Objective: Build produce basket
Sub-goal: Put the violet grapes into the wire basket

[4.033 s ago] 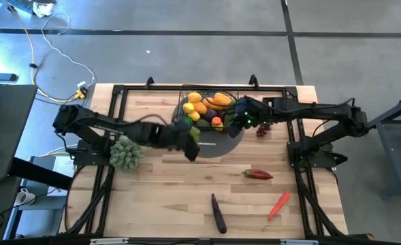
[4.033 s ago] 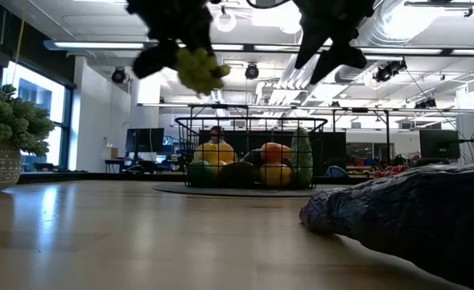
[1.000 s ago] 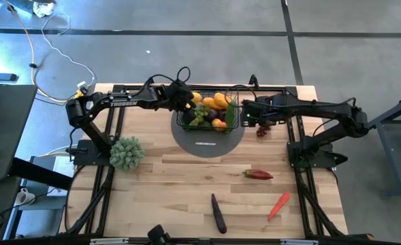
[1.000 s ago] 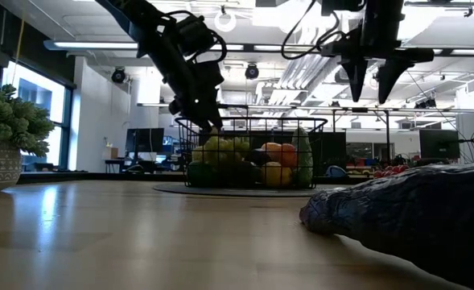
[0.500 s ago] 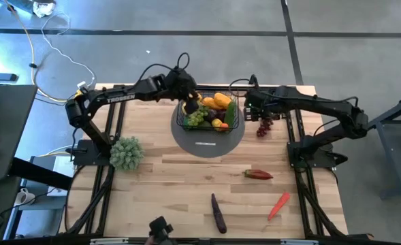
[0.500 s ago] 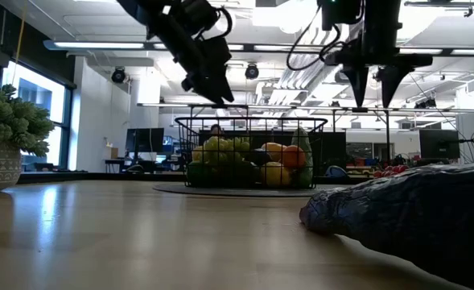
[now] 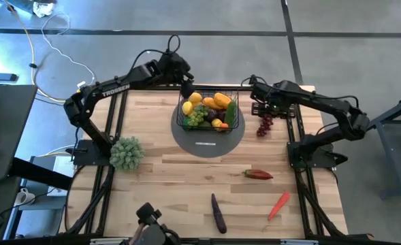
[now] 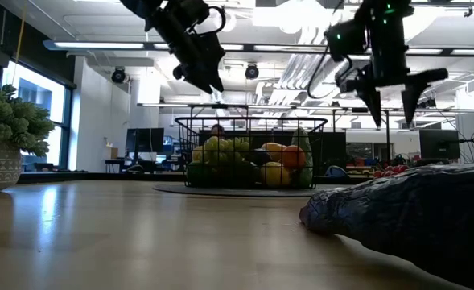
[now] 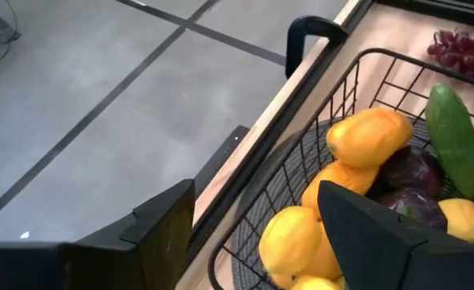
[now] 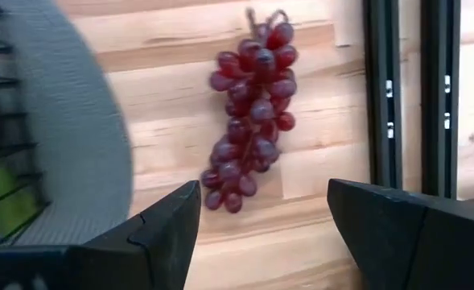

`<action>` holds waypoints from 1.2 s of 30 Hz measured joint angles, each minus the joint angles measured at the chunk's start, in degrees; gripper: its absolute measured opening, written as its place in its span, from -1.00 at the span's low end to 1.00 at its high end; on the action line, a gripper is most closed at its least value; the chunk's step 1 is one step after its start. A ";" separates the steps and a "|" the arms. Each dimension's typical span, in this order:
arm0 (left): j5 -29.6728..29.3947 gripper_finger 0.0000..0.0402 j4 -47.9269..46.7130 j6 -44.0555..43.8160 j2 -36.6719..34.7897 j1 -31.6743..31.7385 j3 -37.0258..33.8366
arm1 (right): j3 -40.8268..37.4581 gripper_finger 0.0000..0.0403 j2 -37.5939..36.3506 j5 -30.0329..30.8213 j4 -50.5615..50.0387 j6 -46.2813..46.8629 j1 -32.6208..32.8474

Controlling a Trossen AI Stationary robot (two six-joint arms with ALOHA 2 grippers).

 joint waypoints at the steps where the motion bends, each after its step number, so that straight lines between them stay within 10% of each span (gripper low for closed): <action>1: 0.14 0.26 -0.08 -0.02 -0.02 0.23 0.09 | -0.88 0.27 0.00 -0.09 0.80 -0.54 -0.64; 36: -0.03 0.26 -0.83 0.00 -0.04 1.33 0.48 | -28.32 0.14 0.00 -5.22 38.04 -2.24 -10.49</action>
